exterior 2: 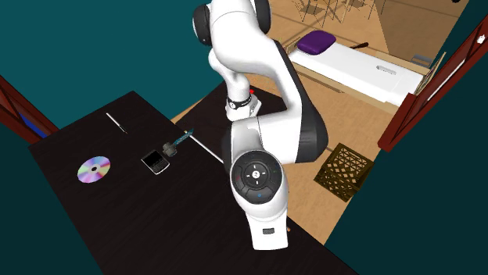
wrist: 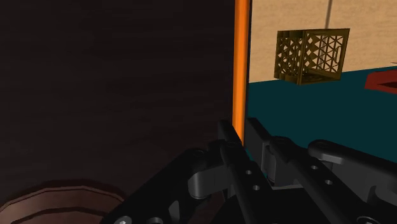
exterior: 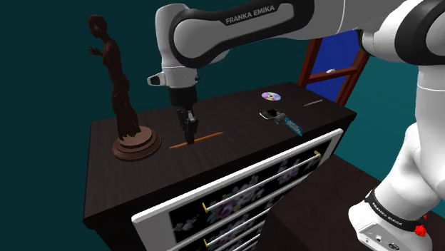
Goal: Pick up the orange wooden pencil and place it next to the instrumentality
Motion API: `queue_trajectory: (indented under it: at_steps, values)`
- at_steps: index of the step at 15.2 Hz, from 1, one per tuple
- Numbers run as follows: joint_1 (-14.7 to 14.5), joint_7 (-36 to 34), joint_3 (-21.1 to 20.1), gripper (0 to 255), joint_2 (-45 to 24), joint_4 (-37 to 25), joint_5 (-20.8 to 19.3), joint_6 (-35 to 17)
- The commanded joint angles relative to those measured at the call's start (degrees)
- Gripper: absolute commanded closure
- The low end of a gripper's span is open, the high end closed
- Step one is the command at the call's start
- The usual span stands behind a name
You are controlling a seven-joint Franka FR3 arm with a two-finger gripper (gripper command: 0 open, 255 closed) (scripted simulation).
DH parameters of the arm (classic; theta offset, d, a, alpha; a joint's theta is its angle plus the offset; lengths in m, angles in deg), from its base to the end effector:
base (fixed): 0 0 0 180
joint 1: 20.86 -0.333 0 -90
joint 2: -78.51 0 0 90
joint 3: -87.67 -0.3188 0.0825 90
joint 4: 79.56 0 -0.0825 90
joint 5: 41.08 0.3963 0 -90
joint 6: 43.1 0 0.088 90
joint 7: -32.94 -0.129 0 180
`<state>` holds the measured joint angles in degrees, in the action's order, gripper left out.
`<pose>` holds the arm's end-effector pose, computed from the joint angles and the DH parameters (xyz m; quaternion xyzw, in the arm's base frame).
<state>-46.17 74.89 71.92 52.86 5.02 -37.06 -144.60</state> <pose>0.5235 0.4331 0.3949 -0.7558 -0.6445 0.0672 0.0938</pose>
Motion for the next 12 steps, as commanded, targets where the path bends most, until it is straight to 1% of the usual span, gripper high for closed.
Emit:
queue_trajectory:
  at_steps: [1,6,12]
  values:
    - [1.85,2.26,0.43,255,2.59,3.7,0.56,-0.81]
    - [6.38,8.44,2.04,255,8.59,11.94,1.71,-2.31]
    - [11.26,16.07,4.72,255,14.01,18.96,2.26,-3.0]
